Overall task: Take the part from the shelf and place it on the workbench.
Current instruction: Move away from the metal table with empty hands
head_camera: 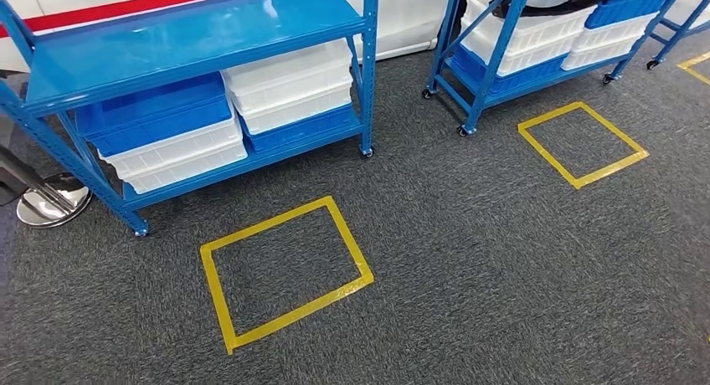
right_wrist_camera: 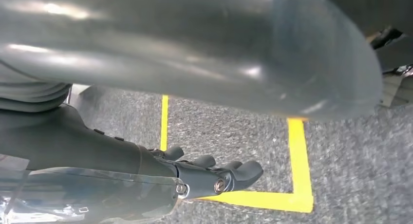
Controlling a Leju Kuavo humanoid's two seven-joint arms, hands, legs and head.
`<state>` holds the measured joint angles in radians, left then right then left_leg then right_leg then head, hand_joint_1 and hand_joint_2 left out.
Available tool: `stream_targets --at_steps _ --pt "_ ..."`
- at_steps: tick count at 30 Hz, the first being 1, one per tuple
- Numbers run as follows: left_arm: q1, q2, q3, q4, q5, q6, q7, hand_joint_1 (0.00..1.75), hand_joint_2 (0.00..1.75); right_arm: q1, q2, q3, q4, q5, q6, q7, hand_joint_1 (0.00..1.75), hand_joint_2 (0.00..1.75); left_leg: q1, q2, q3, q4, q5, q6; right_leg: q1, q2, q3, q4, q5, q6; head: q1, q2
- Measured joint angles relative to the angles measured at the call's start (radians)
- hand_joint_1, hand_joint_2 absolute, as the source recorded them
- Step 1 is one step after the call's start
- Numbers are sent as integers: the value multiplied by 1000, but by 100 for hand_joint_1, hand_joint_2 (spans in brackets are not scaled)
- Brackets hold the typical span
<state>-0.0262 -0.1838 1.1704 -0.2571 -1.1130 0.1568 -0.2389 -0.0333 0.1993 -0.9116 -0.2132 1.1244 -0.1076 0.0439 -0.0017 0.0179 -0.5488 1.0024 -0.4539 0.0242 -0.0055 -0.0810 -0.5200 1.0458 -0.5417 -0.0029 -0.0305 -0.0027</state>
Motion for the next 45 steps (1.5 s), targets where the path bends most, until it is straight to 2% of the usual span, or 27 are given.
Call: stream_targets --at_steps 2,4,5,6,9,11,13,15,16,17,19,20,21,24,26,28,29,32,34,36,37,38,39,41,42,43,45 --pt "-2 0 0 0 -4 -2 0 0 0 2 0 0 0 0 0 1 0 0 4 -18 3 -7 5 6 -4 58 -48 98 -56 7 0 0" --pt "-5 1 0 0 -7 -5 -1 0 0 4 0 0 0 1 0 1 0 0 3 -41 2 -7 5 9 -6 75 -116 222 -104 9 0 0" --pt "-5 1 0 0 -8 -6 -1 0 0 5 0 0 0 1 0 1 0 0 3 -54 2 -6 5 9 -7 76 -134 248 -100 10 0 0" --pt "-5 1 0 0 -8 -7 -2 0 0 6 0 0 0 1 0 1 0 0 3 -68 4 -5 4 8 -8 78 -133 233 -74 10 0 0" --pt "-5 1 0 0 -10 -12 -6 0 0 9 0 -1 0 1 0 1 0 0 3 -106 7 4 -2 -2 -13 116 -62 51 38 6 0 0" --pt "-4 1 0 0 -10 -14 -9 0 0 7 0 -3 0 -3 0 0 0 0 2 -120 2 9 -6 -12 -12 137 -40 -11 58 1 0 0" --pt "0 2 0 0 -11 -14 -11 0 0 2 0 -8 0 -9 -1 -1 0 0 3 -128 -1 7 -8 -23 -10 128 -38 -14 58 -9 0 0" --pt "2 4 0 0 -11 -16 -11 0 0 1 1 -12 0 -13 -1 -2 0 0 5 -97 -10 31 -26 -34 -12 117 -34 -21 60 -21 0 0" --pt "0 5 0 0 -10 -18 -12 0 0 2 2 -14 0 -14 -1 -3 0 0 5 -73 -26 69 -50 -39 -13 109 -32 -24 60 -27 0 0" --pt "-1 5 0 0 -10 -21 -13 0 0 4 2 -16 0 -14 -1 -3 0 0 6 -48 -53 127 -81 -43 -12 102 -31 -25 58 -32 0 0" --pt "-4 5 0 0 -9 -27 -16 0 0 9 2 -19 0 -14 -1 -4 0 0 9 -29 -121 260 -137 -49 -10 87 -30 -25 51 -37 0 0" --pt "-4 5 0 0 -9 -28 -17 0 0 10 2 -19 0 -14 -1 -4 0 0 10 -27 -140 297 -141 -50 -9 80 -27 -25 48 -37 0 0" --pt "-2 6 0 0 -9 -28 -17 0 0 11 2 -20 0 -14 -1 -4 0 0 10 -26 -140 296 -127 -50 -8 75 -23 -25 45 -36 0 0" --pt "2 7 1 0 -8 -29 -18 0 0 11 2 -21 0 -14 -1 -4 0 0 10 -25 -106 227 -72 -46 -8 68 -13 -25 39 -34 0 0" --pt "2 8 1 0 -8 -29 -18 0 0 11 2 -21 0 -14 -1 -4 0 0 10 -25 -101 218 -67 -46 -7 68 -12 -25 38 -33 0 0" --pt "2 8 1 0 -8 -29 -18 0 0 10 2 -21 0 -14 -1 -4 0 0 10 -24 -80 175 -45 -43 -7 67 -8 -25 36 -32 0 0" --pt "1 8 1 0 -8 -29 -19 0 0 10 3 -22 0 -14 0 -5 0 0 7 -20 -56 125 -33 -37 -6 65 -5 -25 32 -27 0 0" --pt "3 9 2 0 -10 -29 -22 0 0 6 5 -24 0 -15 1 -3 0 0 2 -14 19 1 -19 -2 -7 62 7 4 21 4 0 0" --pt "3 8 2 0 -10 -29 -22 0 0 5 5 -25 0 -16 1 -2 0 0 3 -17 36 -8 -22 11 -9 70 -32 85 -16 13 0 0" --pt "1 8 2 0 -10 -29 -22 0 0 5 5 -26 0 -16 1 -2 0 0 2 -19 43 -7 -31 15 -9 75 -111 202 -63 18 0 0" --pt "2 9 2 0 -10 -29 -22 0 0 5 5 -26 0 -16 1 -2 0 0 1 -20 49 -7 -36 16 -9 75 -145 239 -69 20 0 0" --pt "2 9 2 0 -10 -29 -22 0 0 6 5 -26 0 -16 1 -2 0 0 1 -23 57 -7 -44 15 -9 76 -163 243 -56 21 0 0" --pt "3 9 2 0 -10 -29 -22 0 0 8 5 -26 0 -16 1 -1 0 0 1 -25 69 -7 -52 13 -9 76 -163 214 -26 20 0 0" --pt "4 7 2 0 -11 -29 -22 0 0 13 5 -27 0 -16 1 0 0 0 1 -29 92 -7 -71 7 -7 77 -132 95 62 11 0 0" --pt "4 5 3 0 -11 -29 -22 0 0 15 5 -28 0 -16 1 2 0 0 0 -30 99 -6 -80 2 -4 78 -118 45 86 5 0 0" --pt "3 4 3 0 -12 -29 -22 0 0 15 5 -28 0 -16 2 4 0 0 -1 -31 103 -7 -89 -4 0 79 -110 15 100 -1 0 0" --pt "0 3 3 0 -15 -28 -22 0 0 13 5 -30 0 -16 2 8 0 0 -3 -31 111 -2 -94 -16 2 81 -104 -1 95 -12 0 0"
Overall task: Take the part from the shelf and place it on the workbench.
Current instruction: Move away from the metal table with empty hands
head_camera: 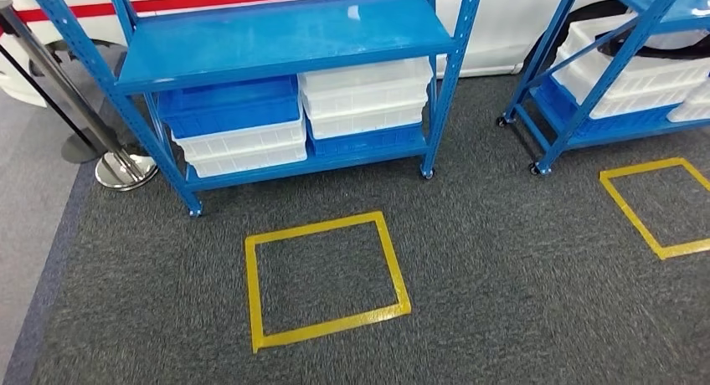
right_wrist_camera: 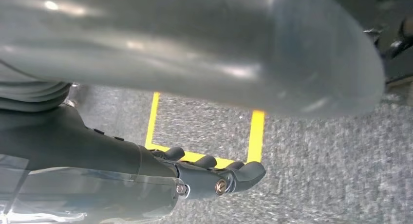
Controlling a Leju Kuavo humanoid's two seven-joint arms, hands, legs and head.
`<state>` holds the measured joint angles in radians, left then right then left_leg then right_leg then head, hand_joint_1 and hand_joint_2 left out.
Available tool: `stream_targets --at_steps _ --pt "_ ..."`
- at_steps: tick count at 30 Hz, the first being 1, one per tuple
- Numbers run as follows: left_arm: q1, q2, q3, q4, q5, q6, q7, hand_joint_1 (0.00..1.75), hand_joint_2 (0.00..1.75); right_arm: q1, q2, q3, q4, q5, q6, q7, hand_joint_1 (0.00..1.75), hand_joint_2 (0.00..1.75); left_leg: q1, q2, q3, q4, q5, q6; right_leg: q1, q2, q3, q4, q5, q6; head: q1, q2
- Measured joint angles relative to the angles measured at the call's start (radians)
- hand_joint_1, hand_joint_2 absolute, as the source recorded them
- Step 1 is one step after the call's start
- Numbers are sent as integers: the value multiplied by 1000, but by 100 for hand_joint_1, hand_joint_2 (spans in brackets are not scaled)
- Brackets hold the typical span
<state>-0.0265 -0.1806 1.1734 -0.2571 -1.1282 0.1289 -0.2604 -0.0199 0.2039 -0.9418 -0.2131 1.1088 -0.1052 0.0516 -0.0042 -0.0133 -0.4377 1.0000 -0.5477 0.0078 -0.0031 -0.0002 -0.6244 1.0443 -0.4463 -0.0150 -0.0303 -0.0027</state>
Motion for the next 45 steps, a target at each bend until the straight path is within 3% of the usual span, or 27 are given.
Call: stream_targets --at_steps 2,3,6,8,9,10,12,14,16,18,20,22,23,24,26,28,29,31,33,34,36,38,39,40,42,43,45 --pt "-1 0 0 0 -2 1 0 0 0 0 1 -2 0 0 0 2 0 0 0 2 -1 30 4 -9 -5 -1 19 -9 1 -11 0 0" --pt "-2 0 0 0 -2 0 0 0 0 0 1 -2 0 0 0 2 0 0 2 3 -19 69 2 -14 -7 -2 30 -14 -3 -16 0 0" --pt "-1 -2 0 0 -3 0 0 0 0 -1 1 -3 0 1 4 2 0 0 9 6 -135 249 -62 -29 -9 -4 55 -20 -21 -26 -1 0" --pt "2 -2 0 0 -6 0 0 0 0 0 1 -3 0 8 12 2 0 0 13 7 -191 292 -104 -35 -9 -6 73 -18 -37 -26 -1 0" --pt "3 -2 0 0 -8 0 0 0 0 0 1 -3 0 13 14 3 0 0 14 8 -198 270 -94 -35 -9 -9 86 -17 -46 -25 -1 0" --pt "4 -1 1 0 -11 0 0 0 0 1 1 -3 0 18 16 3 0 0 14 14 -194 222 -57 -33 -10 -15 100 -16 -57 -23 0 0" --pt "3 -2 1 0 -13 0 2 0 0 4 2 -3 0 23 17 4 0 0 11 47 -178 108 48 -23 -7 -27 122 -13 -77 -15 0 0" --pt "0 -2 2 0 -15 0 4 0 0 3 2 -3 0 23 16 5 0 0 5 70 -175 56 104 -11 -2 -41 133 -9 -95 -3 0 0" --pt "-1 -4 2 0 -16 0 6 0 0 -1 2 -3 0 24 16 7 0 0 4 54 -173 52 109 2 -1 -58 143 -12 -108 11 0 0" --pt "-1 -5 3 0 -18 0 6 0 0 -5 1 -3 0 26 15 8 0 0 7 34 -166 40 116 15 -4 -49 143 5 -128 21 0 0" --pt "-3 -6 4 0 -21 0 6 0 0 -6 1 -3 0 29 15 9 0 0 10 17 -163 32 118 24 -7 -19 96 97 -180 26 0 0" --pt "-4 -6 5 -1 -24 0 6 0 0 -6 1 -3 0 32 15 10 0 0 9 -2 -162 32 115 28 -9 -6 19 221 -226 30 0 0" --pt "-4 -6 6 -1 -26 0 6 0 0 -6 1 -3 0 33 15 10 0 0 8 -14 -161 32 113 29 -10 -5 -6 252 -224 30 0 0" --pt "-3 -6 7 -1 -27 0 6 0 0 -5 1 -3 0 34 15 11 0 0 8 -26 -158 32 111 28 -10 -4 -14 246 -200 30 0 0" --pt "-2 -7 10 0 -28 -1 6 0 0 -3 1 -3 0 35 15 11 0 0 8 -51 -151 32 107 24 -10 20 18 136 -110 24 0 0" --pt "-3 -9 13 -1 -30 -1 5 0 0 -1 0 -4 0 33 11 10 0 0 6 -69 -150 36 103 17 -10 62 54 24 -52 18 0 0" --pt "-3 -10 15 -1 -30 -1 4 0 0 -2 0 -4 0 30 7 8 0 0 7 -76 -151 36 102 11 -9 76 60 0 -45 15 0 0" --pt "-2 -11 19 -1 -30 0 3 0 0 -7 0 -8 0 22 -3 3 0 0 9 -87 -153 32 102 -1 -9 70 64 -9 -45 9 0 0" --pt "1 -11 21 -1 -30 0 2 0 0 -8 1 -12 0 18 -7 0 0 0 8 -65 -157 47 89 -11 -13 57 73 -20 -41 -3 0 0" --pt "0 -11 22 -2 -31 1 2 0 0 -7 1 -13 0 17 -7 0 0 0 7 -43 -172 81 67 -15 -17 49 78 -25 -39 -8 0 0" --pt "-4 -12 22 -2 -31 0 1 0 0 -3 1 -16 0 16 -6 0 0 0 10 -7 -228 201 3 -23 -16 32 82 -28 -41 -15 0 0" --pt "-5 -12 22 -2 -32 0 0 0 0 -2 1 -18 0 16 -6 0 0 0 15 2 -275 298 -29 -30 -15 18 84 -27 -46 -15 0 0" --pt "-4 -12 22 -2 -33 0 0 0 0 -2 1 -19 0 16 -6 0 0 0 17 4 -274 298 -18 -33 -15 14 86 -26 -49 -14 0 0" --pt "-3 -12 22 -3 -33 0 0 0 0 -2 1 -19 0 16 -6 0 0 0 18 6 -253 259 11 -33 -15 11 90 -26 -52 -11 0 0" --pt "-2 -12 23 -3 -33 0 0 0 0 -3 1 -20 0 16 -6 0 0 0 17 8 -179 122 72 -29 -14 6 100 -24 -61 -4 0 0" --pt "-2 -12 23 -4 -33 0 0 0 0 -4 1 -20 0 16 -5 0 0 0 15 8 -150 68 87 -24 -13 4 103 -23 -65 1 0 0" --pt "-3 -12 23 -4 -33 0 0 0 0 -6 1 -20 0 16 -3 0 0 0 10 8 -129 30 84 -14 -10 2 106 -24 -69 12 0 0"
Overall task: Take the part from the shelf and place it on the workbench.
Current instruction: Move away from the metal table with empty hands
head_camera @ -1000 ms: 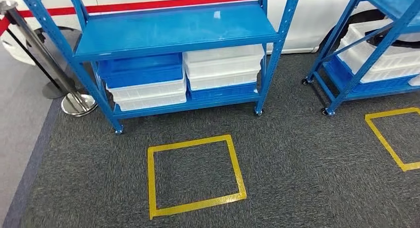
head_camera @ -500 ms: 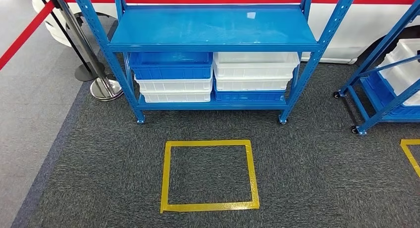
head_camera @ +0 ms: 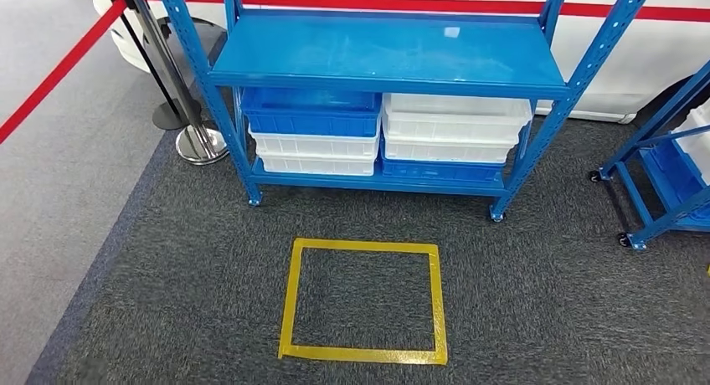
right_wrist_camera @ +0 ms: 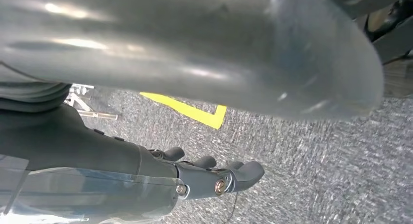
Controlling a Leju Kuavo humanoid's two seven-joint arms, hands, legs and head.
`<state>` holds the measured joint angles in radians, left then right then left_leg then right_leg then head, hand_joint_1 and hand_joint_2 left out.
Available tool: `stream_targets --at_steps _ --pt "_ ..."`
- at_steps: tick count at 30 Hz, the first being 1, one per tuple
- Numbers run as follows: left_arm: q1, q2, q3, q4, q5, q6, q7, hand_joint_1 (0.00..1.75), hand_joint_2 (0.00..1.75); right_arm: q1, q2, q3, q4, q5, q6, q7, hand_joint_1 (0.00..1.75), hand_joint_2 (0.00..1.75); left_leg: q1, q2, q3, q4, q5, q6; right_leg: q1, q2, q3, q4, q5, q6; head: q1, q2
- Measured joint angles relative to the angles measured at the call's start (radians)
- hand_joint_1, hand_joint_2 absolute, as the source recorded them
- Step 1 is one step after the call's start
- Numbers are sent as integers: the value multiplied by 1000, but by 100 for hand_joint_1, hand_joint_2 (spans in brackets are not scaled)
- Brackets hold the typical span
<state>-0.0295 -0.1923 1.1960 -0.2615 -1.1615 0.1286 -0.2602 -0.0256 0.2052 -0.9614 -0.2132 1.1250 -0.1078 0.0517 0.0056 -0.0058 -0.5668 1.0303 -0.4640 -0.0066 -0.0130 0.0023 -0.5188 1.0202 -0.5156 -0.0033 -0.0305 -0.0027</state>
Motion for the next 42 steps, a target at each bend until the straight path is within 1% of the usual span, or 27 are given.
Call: stream_targets --at_steps 2,4,7,8,9,10,11,13,15,17,19,20,22,24,25,26,28,29,30,32,33,35,36,38,39,40,42 --pt "2 0 0 0 -1 0 0 0 0 -2 0 0 0 0 2 0 0 0 1 0 5 -7 1 11 -1 0 5 -2 -3 11 0 0" --pt "3 -1 0 0 -2 0 1 0 0 -3 0 0 0 1 2 0 0 0 6 2 15 -19 3 25 -1 -1 -8 38 -27 19 0 0" --pt "2 -1 0 0 -2 0 1 0 0 -3 0 0 0 1 2 0 0 0 6 4 23 -24 -2 39 -3 -1 -112 220 -103 24 0 0" --pt "2 0 0 0 -2 0 1 0 0 -3 0 0 0 1 2 0 0 0 5 3 26 -24 -5 40 -3 -1 -144 266 -110 26 0 0" --pt "3 0 0 -1 -3 0 1 0 0 -3 0 0 0 1 2 0 0 0 5 3 31 -24 -9 40 -3 -1 -160 279 -96 26 0 0" --pt "4 0 0 -1 -3 0 1 0 0 -2 0 0 0 1 2 0 0 0 5 2 38 -23 -14 38 -3 -1 -158 255 -64 25 0 0" --pt "4 0 0 0 -3 0 1 0 0 -2 0 0 0 1 2 0 0 0 5 1 46 -23 -20 36 -3 -1 -138 197 -19 23 0 0" --pt "5 -1 1 0 -4 -1 1 0 0 -1 0 0 0 3 2 0 0 87 2 -1 58 -21 -34 26 0 -1 -87 71 45 16 0 0" --pt "4 -2 1 0 -5 -1 1 0 0 -1 0 0 0 5 2 -1 0 87 -1 -1 61 -20 -44 15 4 0 -66 17 54 8 0 0" --pt "0 -1 2 -1 -9 -1 1 0 0 -2 0 -1 0 2 4 -1 0 0 -1 2 67 -23 -50 4 4 3 -61 10 49 -2 0 0" --pt "-2 -1 3 -1 -12 -1 1 0 0 -1 0 -6 0 -6 6 -1 0 0 1 4 63 6 -71 -7 -1 6 -49 1 47 -14 0 0" --pt "-2 -1 4 -1 -12 -1 1 0 0 -1 0 -10 0 -10 8 -1 0 0 3 4 43 50 -94 -12 -3 8 -43 -3 46 -19 0 0" --pt "-1 -1 6 -1 -14 -1 2 0 0 -1 1 -18 0 -14 8 0 0 0 6 4 -31 185 -148 -20 -1 14 -37 -3 40 -26 0 0" --pt "1 -1 7 -1 -15 -1 3 0 0 -1 1 -23 0 -15 8 0 0 0 7 3 -90 268 -155 -23 0 29 -30 -2 33 -28 0 0" --pt "2 -1 8 -1 -15 -1 4 0 0 -1 1 -25 0 -15 7 0 0 0 7 2 -94 254 -127 -23 0 39 -24 -2 29 -27 0 0" --pt "4 -1 9 -1 -16 -1 4 0 0 -1 1 -27 0 -15 6 1 0 0 7 -4 -79 202 -82 -20 0 50 -16 -2 24 -25 0 0" --pt "7 0 13 -1 -19 -1 5 0 0 -1 3 -28 0 -13 1 2 0 0 7 -39 -30 67 -3 -10 0 71 -6 -1 15 -20 0 0" --pt "8 1 16 -1 -20 -1 6 0 0 -3 4 -29 0 -12 -1 2 0 0 7 -55 -12 21 13 -5 -1 81 -6 0 12 -15 0 0" --pt "8 1 19 -1 -21 -1 7 0 0 -4 5 -29 0 -11 -2 3 0 0 6 -63 -3 0 13 0 -3 91 -8 0 10 -9 0 0" --pt "6 1 22 -1 -21 -1 8 0 0 -6 6 -30 0 -10 -3 3 0 0 5 -50 7 -14 5 9 -4 110 -10 -4 10 5 0 0" --pt "5 0 22 -2 -21 -1 8 0 0 -5 7 -31 0 -9 -3 4 0 0 7 -41 14 -22 6 15 -3 103 -9 -2 7 11 0 0" --pt "5 -1 23 -2 -21 -1 8 0 0 -5 7 -32 0 -3 -5 5 0 0 12 -23 27 -38 7 29 2 61 -32 52 -23 18 0 0" --pt "6 -2 23 -2 -21 -1 7 0 0 -6 7 -31 0 1 -5 6 0 0 11 -13 32 -41 5 34 1 33 -63 109 -48 19 0 0" --pt "7 -1 23 -2 -22 -1 8 0 0 -6 7 -31 0 6 -5 6 0 0 8 3 40 -41 -4 38 -2 10 -141 235 -91 24 0 0" --pt "7 -1 23 -2 -23 -1 8 0 0 -6 7 -31 0 7 -5 7 0 0 7 9 45 -41 -9 38 -3 6 -165 266 -89 26 0 0" --pt "6 -1 23 -2 -23 -1 8 0 0 -4 7 -31 0 8 -5 7 0 0 7 13 52 -40 -14 37 -4 4 -171 261 -68 27 0 0" --pt "6 -1 24 -2 -25 -1 8 0 0 -1 7 -31 0 9 -5 7 0 0 7 17 68 -40 -27 32 -5 -1 -127 149 15 24 0 0"
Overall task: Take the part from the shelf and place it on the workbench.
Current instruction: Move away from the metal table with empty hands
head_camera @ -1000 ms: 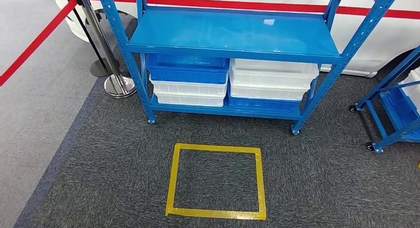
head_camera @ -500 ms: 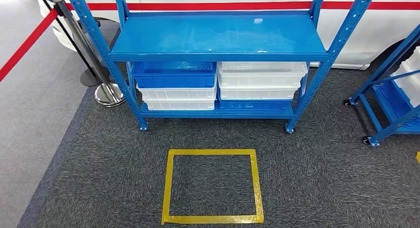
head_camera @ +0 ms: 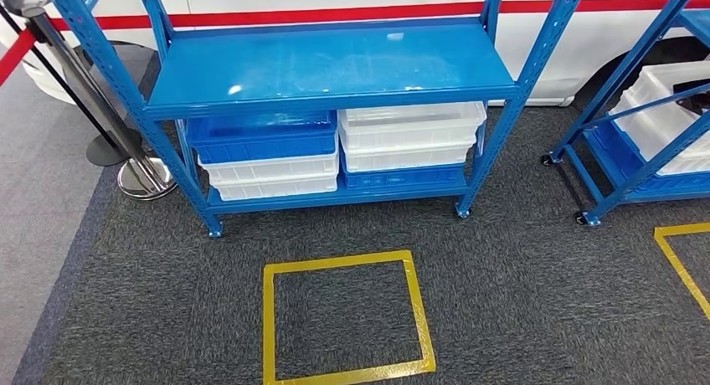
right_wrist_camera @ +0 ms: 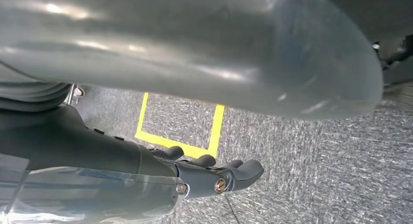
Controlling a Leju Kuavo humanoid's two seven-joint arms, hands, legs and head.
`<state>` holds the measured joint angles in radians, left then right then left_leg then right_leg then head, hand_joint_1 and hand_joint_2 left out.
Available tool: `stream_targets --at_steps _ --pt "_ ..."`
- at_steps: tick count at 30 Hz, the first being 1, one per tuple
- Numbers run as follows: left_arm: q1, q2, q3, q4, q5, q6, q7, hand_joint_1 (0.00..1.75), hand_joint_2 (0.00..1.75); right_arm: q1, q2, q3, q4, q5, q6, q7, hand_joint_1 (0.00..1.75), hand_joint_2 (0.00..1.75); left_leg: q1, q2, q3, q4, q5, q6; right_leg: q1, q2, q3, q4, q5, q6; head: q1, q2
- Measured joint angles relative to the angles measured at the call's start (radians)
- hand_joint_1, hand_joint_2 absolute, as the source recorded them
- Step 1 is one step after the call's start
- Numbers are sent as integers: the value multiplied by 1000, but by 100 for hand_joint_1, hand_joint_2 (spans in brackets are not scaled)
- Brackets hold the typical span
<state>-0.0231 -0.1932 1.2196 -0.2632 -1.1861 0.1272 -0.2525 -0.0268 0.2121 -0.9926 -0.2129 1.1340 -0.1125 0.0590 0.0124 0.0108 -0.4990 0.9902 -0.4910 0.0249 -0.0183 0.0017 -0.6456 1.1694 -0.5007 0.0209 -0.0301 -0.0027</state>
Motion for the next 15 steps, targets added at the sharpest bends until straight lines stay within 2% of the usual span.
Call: stream_targets --at_steps 1,2,3,5,7,8,9,11,12,13,14,15 --pt "0 0 0 0 0 0 0 0 0 1 0 0 0 1 0 0 0 0 -2 1 6 1 -7 -5 2 -4 29 -65 30 -4 0 0" --pt "0 -1 0 0 -1 0 0 0 0 1 0 0 0 3 0 0 0 0 -4 2 9 3 -13 -10 5 -7 52 -115 47 -9 0 0" --pt "-1 -1 0 0 -2 0 0 0 0 0 0 0 0 4 1 0 0 0 -5 3 11 3 -18 -16 8 -9 63 -141 50 -14 0 0" --pt "-3 -1 0 0 -5 0 0 0 0 -1 0 0 0 5 1 -1 0 0 -5 4 14 2 -24 -27 12 -7 66 -146 42 -24 -1 0" --pt "-4 0 0 -1 -6 0 0 0 0 0 0 0 0 5 1 -1 0 0 -2 3 17 14 -37 -37 9 -4 74 -154 39 -36 0 0" --pt "-4 0 0 -1 -6 0 -1 0 0 0 0 0 0 5 1 -1 0 0 -1 2 5 44 -54 -41 6 -4 79 -158 37 -41 0 0" --pt "-3 0 0 -2 -7 0 -1 0 0 0 0 0 0 5 1 -1 0 0 0 0 -20 98 -79 -45 5 -4 85 -160 34 -46 0 0" --pt "-2 0 0 -2 -7 0 -1 0 0 0 0 0 0 6 2 -2 0 0 1 -1 -100 236 -127 -49 7 -2 92 -160 25 -53 0 0" --pt "-1 0 0 -2 -8 0 -1 0 0 0 0 0 0 6 2 -2 0 0 1 -1 -133 283 -130 -50 8 0 98 -159 19 -54 -1 0" --pt "0 0 0 -2 -8 0 -1 0 0 0 0 0 0 6 3 -3 0 0 1 -1 -150 293 -113 -49 9 2 106 -159 13 -54 -1 0" --pt "1 0 1 -2 -8 0 -2 0 0 1 0 0 0 6 3 -3 0 0 1 -1 -147 264 -77 -46 10 5 116 -159 6 -53 -1 0" --pt "2 1 1 -2 -8 0 -2 0 0 1 0 0 0 6 3 -3 0 0 0 -2 -128 203 -29 -40 11 7 127 -159 -1 -52 -1 0"
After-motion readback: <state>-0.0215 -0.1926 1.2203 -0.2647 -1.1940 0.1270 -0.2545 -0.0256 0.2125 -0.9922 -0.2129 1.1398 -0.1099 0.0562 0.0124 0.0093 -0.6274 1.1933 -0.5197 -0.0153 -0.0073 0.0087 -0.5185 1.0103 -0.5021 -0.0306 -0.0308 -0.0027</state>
